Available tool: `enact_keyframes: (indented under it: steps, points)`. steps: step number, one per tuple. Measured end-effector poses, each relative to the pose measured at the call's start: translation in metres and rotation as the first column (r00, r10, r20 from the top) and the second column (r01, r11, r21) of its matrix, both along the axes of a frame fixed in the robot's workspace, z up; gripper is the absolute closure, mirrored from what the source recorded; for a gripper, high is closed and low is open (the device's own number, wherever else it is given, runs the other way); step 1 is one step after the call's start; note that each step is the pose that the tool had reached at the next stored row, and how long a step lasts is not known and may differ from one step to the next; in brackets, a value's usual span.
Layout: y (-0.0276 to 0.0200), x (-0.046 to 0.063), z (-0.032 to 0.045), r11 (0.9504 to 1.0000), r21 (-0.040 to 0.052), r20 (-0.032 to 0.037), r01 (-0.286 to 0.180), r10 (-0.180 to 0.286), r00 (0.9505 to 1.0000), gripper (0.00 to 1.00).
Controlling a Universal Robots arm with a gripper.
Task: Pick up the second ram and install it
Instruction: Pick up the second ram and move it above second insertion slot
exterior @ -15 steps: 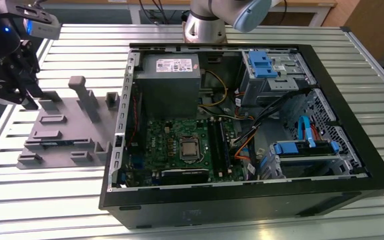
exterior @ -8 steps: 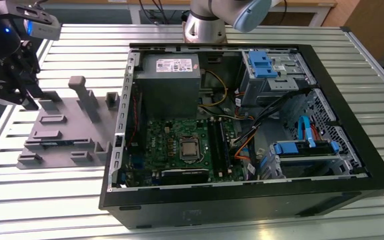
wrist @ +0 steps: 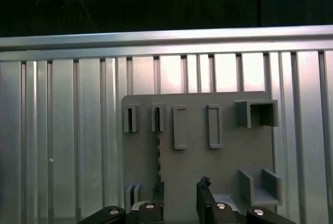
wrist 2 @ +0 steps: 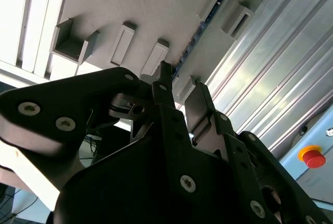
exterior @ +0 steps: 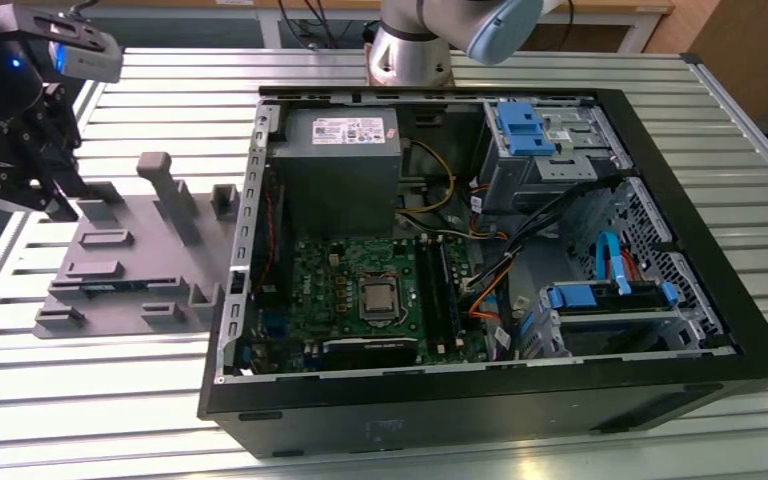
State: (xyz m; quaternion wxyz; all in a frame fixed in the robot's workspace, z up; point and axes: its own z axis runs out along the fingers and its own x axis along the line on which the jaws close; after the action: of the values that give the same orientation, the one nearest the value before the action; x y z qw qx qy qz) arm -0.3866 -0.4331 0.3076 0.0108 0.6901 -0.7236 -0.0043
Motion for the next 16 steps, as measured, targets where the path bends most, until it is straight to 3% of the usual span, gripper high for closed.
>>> enact_keyframes:
  steps: [8,16]
  points:
    - [-0.0019,0.0,-0.0041,1.0,0.0,0.0001,0.0,0.0,1.0,0.62]
    - [-0.0036,0.0,-0.0157,1.0,0.0001,0.0001,-0.001,0.001,1.0,0.62]
